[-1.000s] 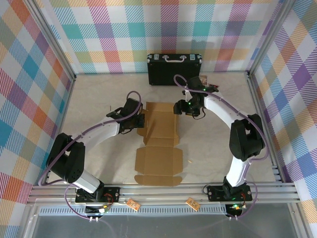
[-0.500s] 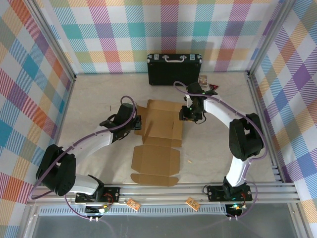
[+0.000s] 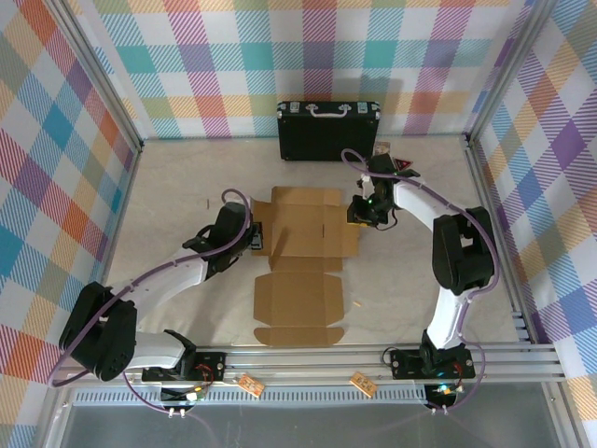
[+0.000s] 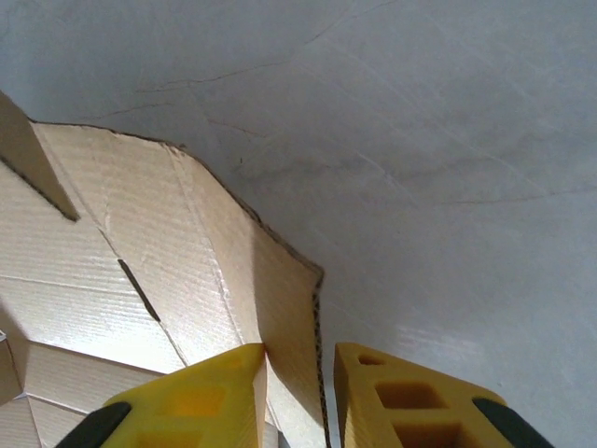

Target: Fold the paper box

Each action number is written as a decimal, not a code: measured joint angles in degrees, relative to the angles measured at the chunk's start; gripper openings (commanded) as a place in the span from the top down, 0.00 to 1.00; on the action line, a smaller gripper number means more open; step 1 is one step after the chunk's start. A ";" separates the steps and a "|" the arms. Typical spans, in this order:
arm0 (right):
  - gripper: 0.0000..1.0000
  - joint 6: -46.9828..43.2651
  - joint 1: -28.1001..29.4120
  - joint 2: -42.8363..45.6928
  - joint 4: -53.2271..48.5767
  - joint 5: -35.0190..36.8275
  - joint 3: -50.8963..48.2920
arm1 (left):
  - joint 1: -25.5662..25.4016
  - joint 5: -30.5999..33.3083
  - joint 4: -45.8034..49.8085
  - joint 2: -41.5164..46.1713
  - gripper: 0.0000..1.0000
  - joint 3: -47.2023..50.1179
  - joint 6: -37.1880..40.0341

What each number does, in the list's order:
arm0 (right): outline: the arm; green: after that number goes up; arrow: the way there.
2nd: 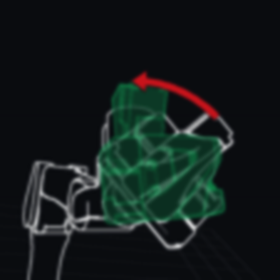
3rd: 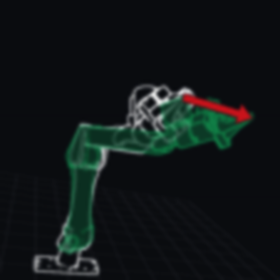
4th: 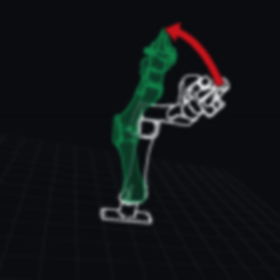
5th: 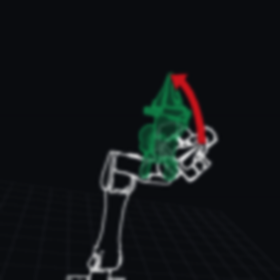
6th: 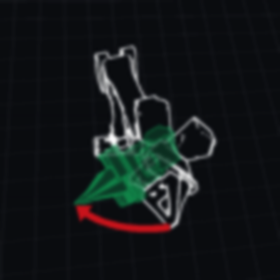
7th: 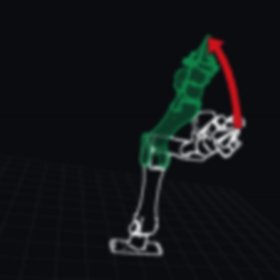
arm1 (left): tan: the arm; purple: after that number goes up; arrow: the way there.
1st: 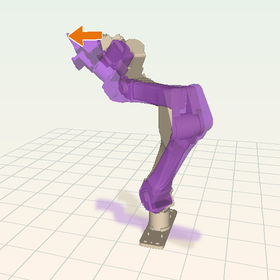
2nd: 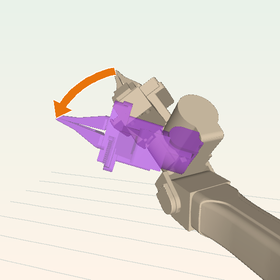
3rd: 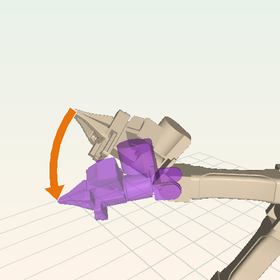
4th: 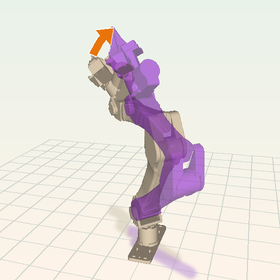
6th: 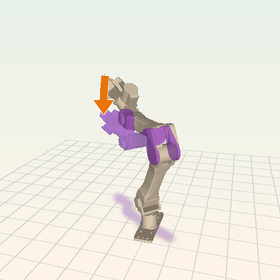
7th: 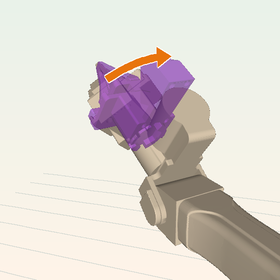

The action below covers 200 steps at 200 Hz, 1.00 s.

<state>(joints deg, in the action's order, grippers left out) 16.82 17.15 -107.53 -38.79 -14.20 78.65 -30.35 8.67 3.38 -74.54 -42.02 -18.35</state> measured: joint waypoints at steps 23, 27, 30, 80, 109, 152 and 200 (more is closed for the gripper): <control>0.82 -0.83 -0.37 0.00 1.29 -1.79 -0.02 | 0.00 -0.04 -2.38 2.10 1.00 2.56 1.09; 0.84 -1.29 -0.44 0.00 1.73 -2.14 -0.02 | 0.00 -0.09 -3.10 2.67 1.00 3.23 1.31; 0.85 -1.14 -0.48 -0.02 2.01 -2.45 -0.02 | 0.00 -0.07 -3.61 3.02 1.00 3.72 1.42; 1.00 -3.23 -0.63 2.67 8.28 -7.98 -3.34 | 0.00 -0.87 -13.73 7.37 1.00 12.07 3.98; 1.00 -3.87 -0.63 7.74 13.99 -10.16 -9.46 | 0.00 -1.05 -20.94 7.65 1.00 16.72 5.29; 1.00 -5.40 -0.63 20.22 28.04 -12.35 -24.37 | 0.00 -0.39 -32.54 7.65 1.00 22.73 7.87; 1.00 -11.74 0.90 31.30 47.54 -13.14 -39.15 | 0.00 -0.42 -38.32 7.67 0.84 23.12 10.03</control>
<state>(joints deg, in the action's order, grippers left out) 5.08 18.04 -76.23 8.75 -27.33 39.51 -30.35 8.25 -34.94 -66.87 -18.90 -8.32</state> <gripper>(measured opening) 0.058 0.078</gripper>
